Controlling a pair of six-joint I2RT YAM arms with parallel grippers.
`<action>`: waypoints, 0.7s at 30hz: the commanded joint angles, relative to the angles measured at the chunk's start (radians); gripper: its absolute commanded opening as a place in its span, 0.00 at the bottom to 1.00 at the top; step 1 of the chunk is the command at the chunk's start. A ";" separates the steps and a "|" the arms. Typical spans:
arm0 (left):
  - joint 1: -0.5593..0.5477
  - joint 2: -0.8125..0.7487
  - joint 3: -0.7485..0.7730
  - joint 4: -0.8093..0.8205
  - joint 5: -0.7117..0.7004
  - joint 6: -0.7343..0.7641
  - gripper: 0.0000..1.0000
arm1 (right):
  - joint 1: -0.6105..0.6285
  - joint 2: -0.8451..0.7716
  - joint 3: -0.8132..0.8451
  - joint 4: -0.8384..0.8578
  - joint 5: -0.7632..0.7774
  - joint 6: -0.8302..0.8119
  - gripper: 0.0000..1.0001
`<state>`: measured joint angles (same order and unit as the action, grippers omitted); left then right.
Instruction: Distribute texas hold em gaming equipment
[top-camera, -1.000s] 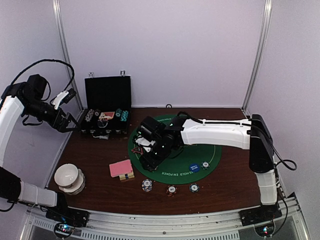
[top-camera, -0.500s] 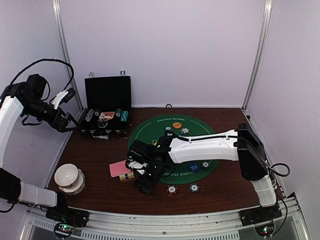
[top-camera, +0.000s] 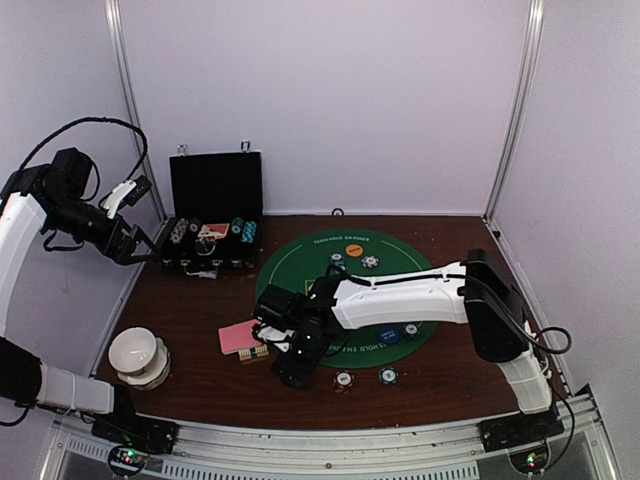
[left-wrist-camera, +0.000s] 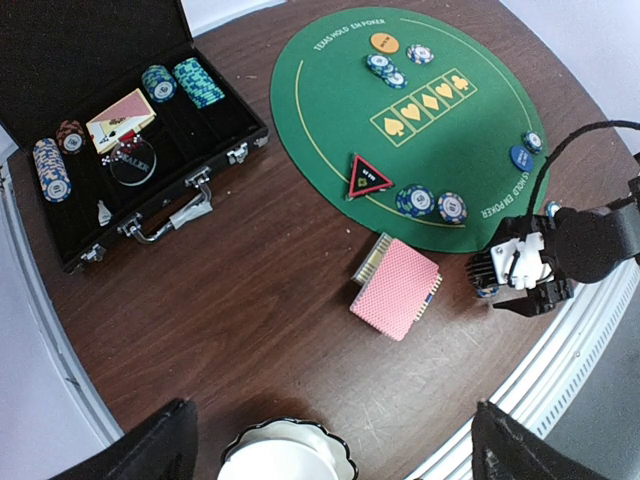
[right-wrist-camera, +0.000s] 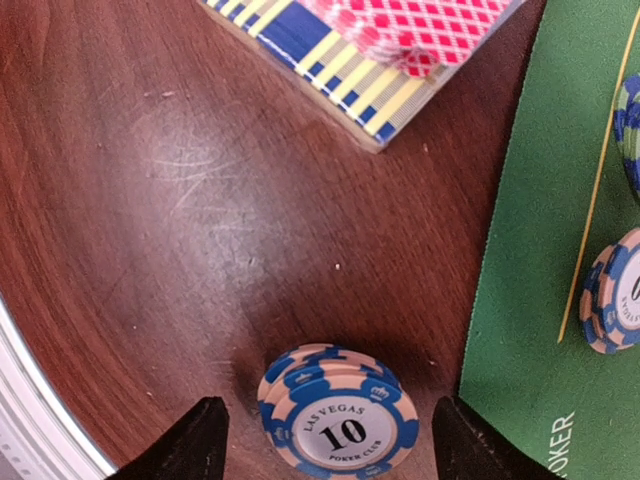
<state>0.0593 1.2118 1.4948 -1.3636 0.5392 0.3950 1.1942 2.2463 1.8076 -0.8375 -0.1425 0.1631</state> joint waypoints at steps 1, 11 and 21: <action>0.005 -0.010 0.025 -0.005 0.018 0.015 0.98 | -0.003 0.013 0.029 0.015 -0.006 0.000 0.72; 0.005 -0.012 0.024 -0.005 0.014 0.015 0.98 | -0.009 0.030 0.033 0.015 0.003 0.003 0.62; 0.005 -0.015 0.024 -0.006 0.013 0.014 0.98 | -0.011 0.015 0.048 0.011 -0.008 0.003 0.48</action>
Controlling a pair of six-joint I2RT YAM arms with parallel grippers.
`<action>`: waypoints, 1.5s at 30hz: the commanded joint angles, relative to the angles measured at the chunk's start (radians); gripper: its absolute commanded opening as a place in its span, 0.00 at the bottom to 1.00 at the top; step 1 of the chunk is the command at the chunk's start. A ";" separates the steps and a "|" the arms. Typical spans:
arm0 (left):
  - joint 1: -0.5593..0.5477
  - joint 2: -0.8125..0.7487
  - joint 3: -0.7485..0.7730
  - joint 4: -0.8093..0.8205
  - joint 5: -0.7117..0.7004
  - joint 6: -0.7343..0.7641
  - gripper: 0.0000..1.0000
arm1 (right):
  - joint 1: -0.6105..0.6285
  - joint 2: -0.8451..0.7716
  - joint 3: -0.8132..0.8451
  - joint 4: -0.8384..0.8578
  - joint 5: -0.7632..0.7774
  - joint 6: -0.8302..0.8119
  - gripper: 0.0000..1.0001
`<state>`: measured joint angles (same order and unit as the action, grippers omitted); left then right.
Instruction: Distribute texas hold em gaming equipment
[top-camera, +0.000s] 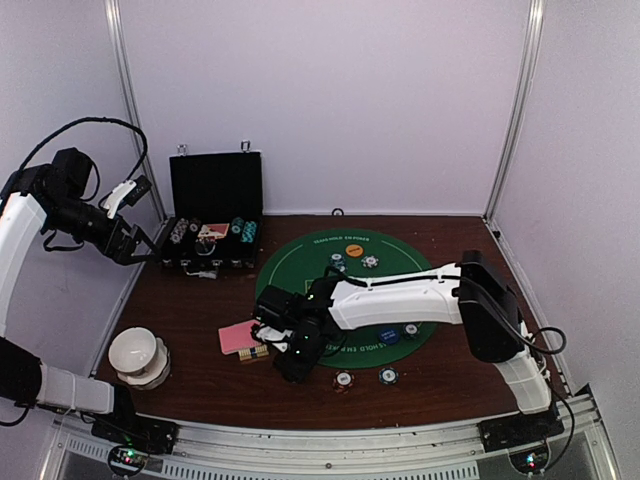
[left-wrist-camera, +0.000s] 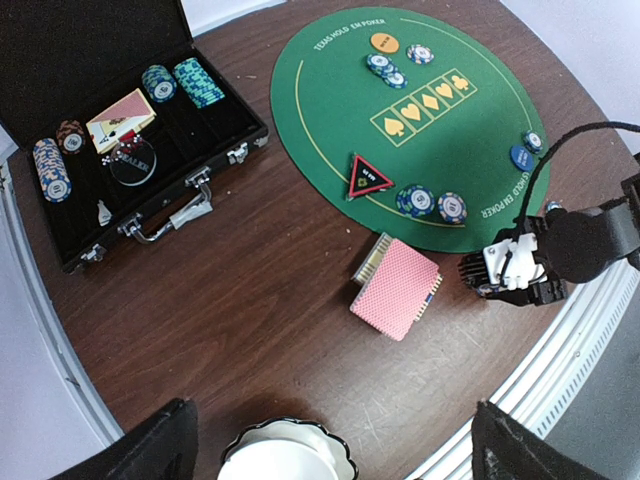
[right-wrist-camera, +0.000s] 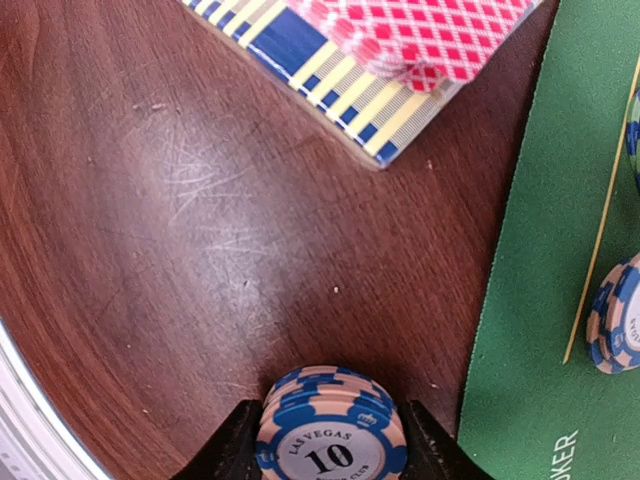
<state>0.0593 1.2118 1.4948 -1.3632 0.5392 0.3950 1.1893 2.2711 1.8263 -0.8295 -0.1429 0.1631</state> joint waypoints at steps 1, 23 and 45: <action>0.005 -0.013 0.025 -0.005 0.014 0.014 0.98 | -0.006 -0.017 0.031 0.000 -0.008 0.003 0.48; 0.006 -0.016 0.028 -0.006 0.014 0.014 0.98 | -0.006 0.007 0.047 -0.021 0.000 -0.003 0.49; 0.005 -0.018 0.037 -0.006 0.014 0.013 0.98 | -0.015 -0.150 0.008 -0.036 0.094 -0.011 0.05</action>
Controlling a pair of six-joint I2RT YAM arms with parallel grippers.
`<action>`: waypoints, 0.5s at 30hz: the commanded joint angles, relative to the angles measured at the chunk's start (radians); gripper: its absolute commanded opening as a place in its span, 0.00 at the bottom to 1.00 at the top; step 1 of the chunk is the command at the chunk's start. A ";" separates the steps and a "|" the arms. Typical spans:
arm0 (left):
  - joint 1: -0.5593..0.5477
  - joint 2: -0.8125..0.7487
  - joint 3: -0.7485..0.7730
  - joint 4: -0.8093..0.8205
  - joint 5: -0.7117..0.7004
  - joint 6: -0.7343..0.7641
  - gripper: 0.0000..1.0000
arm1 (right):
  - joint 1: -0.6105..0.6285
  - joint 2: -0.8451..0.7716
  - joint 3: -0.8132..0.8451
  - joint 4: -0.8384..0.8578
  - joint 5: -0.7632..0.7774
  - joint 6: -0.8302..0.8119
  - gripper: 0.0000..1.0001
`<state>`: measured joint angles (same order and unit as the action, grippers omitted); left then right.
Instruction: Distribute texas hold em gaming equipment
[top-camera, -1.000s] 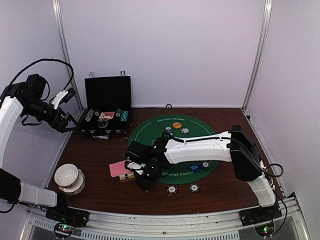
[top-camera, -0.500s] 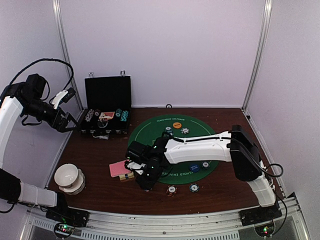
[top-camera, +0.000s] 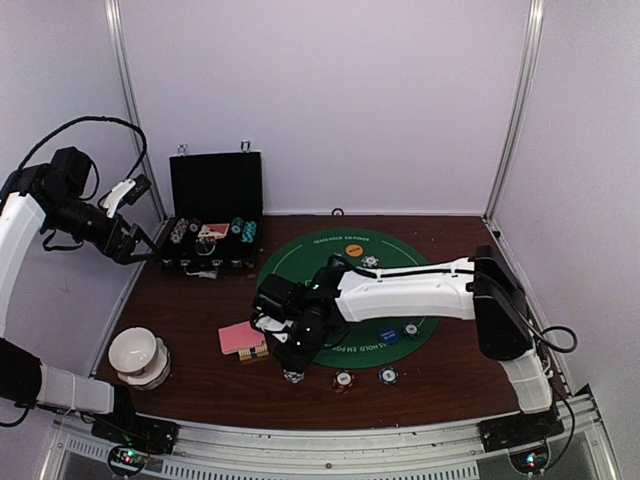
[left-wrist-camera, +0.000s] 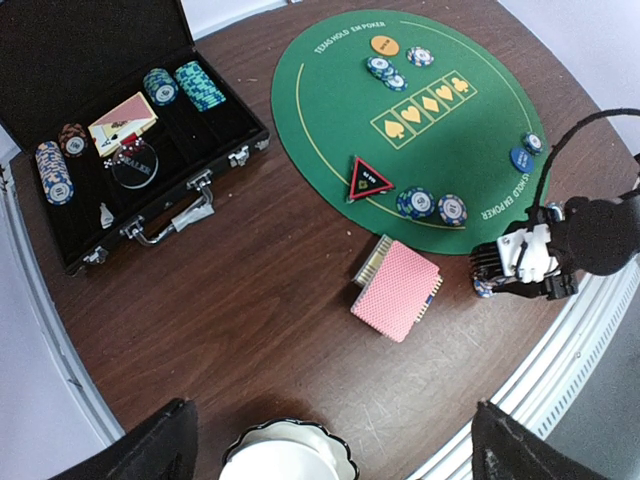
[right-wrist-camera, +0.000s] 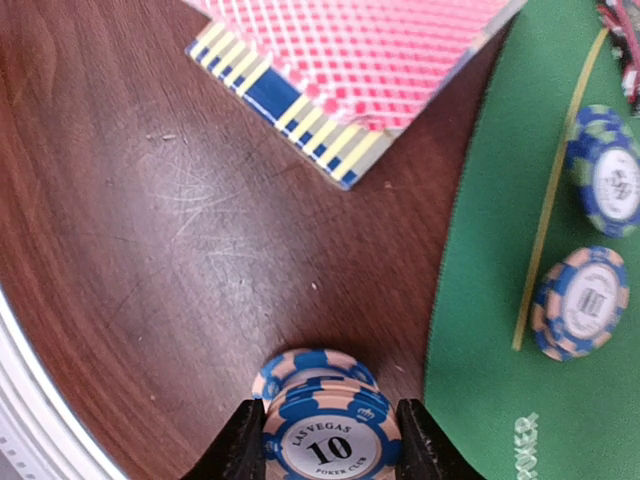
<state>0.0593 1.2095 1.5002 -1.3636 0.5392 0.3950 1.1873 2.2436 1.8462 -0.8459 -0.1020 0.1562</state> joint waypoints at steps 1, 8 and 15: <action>0.005 -0.015 0.032 -0.005 0.012 0.013 0.98 | -0.019 -0.141 -0.023 -0.019 0.054 0.001 0.05; 0.005 -0.017 0.032 -0.005 0.012 0.014 0.98 | -0.109 -0.277 -0.188 -0.007 0.048 0.054 0.03; 0.005 -0.015 0.029 -0.005 0.017 0.015 0.97 | -0.225 -0.371 -0.461 0.058 0.056 0.105 0.01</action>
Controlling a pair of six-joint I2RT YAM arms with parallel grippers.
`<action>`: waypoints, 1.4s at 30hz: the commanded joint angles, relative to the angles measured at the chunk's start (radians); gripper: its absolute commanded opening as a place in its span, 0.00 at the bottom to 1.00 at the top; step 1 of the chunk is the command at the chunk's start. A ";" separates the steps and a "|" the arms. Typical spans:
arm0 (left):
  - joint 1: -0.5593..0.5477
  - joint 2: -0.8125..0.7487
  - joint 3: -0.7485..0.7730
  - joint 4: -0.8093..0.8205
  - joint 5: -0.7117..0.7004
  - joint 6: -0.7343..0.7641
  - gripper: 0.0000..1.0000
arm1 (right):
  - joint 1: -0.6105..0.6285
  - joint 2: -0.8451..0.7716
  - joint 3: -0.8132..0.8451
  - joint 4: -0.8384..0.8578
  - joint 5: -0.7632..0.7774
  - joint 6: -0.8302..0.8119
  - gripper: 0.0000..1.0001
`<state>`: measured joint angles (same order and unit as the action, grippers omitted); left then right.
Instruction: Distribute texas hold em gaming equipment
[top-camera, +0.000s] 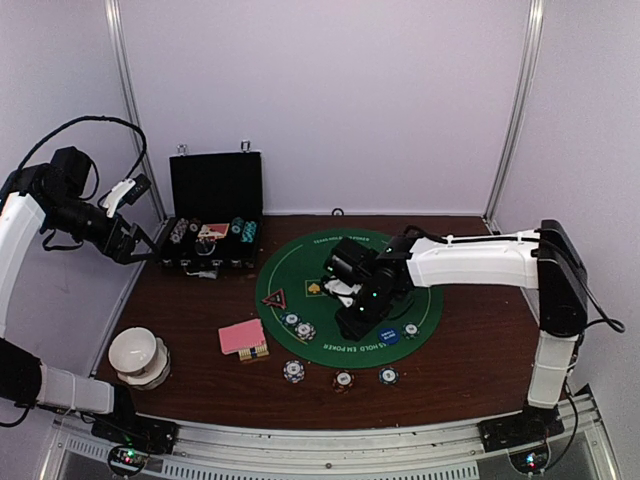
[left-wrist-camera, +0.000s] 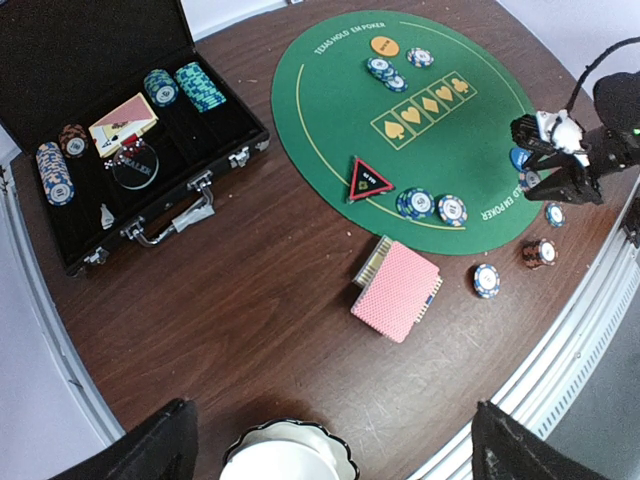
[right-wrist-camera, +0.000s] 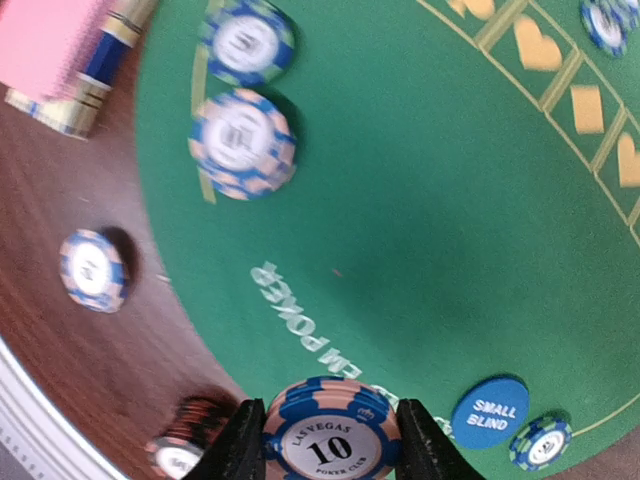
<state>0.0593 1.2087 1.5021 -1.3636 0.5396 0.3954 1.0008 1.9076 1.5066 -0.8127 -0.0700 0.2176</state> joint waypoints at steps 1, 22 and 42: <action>0.005 -0.015 0.025 -0.006 0.019 0.015 0.98 | -0.048 -0.044 -0.153 0.040 0.023 0.051 0.01; 0.005 -0.013 0.026 -0.006 0.029 0.012 0.98 | -0.091 -0.028 -0.260 0.146 0.015 0.103 0.14; 0.005 -0.011 0.013 -0.006 0.020 0.019 0.98 | 0.130 -0.177 -0.145 -0.012 0.015 0.060 0.80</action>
<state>0.0593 1.2083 1.5021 -1.3636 0.5472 0.3958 1.0618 1.6993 1.3331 -0.7616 -0.0254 0.2905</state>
